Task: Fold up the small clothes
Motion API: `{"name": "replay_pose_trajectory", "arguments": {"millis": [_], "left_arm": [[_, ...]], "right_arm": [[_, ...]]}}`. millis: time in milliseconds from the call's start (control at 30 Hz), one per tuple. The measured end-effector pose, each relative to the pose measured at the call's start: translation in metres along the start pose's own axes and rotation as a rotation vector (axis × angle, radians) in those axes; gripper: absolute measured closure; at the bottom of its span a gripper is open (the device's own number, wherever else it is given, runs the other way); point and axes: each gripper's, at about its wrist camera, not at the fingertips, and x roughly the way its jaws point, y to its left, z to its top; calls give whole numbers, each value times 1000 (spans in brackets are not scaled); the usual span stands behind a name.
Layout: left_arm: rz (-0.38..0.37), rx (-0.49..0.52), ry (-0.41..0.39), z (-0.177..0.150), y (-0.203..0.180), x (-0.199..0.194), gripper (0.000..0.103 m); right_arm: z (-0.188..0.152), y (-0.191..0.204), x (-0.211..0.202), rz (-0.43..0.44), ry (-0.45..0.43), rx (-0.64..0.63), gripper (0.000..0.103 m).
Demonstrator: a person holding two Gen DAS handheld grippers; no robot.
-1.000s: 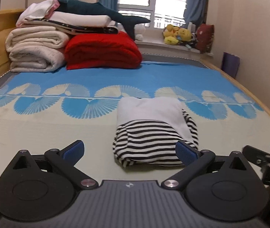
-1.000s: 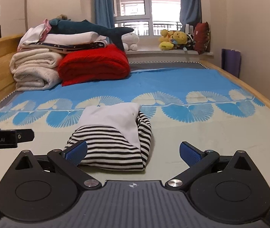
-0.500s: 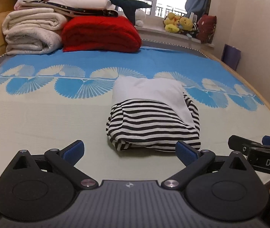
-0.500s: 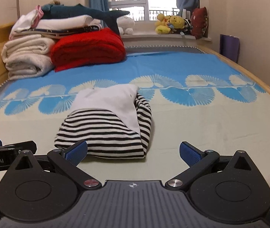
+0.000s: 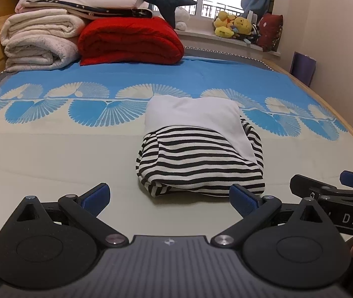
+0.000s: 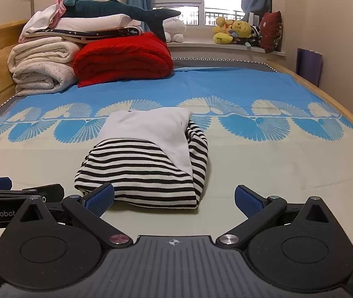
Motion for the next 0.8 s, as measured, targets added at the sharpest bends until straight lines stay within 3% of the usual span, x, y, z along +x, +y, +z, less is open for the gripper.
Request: {"name": "replay_pose_trajectory", "arguments": {"millis": [800], "left_arm": [[-1,6,-1,-1,-5,0,1]], "right_arm": [[1,-2,-1,6,7,6,1]]}}
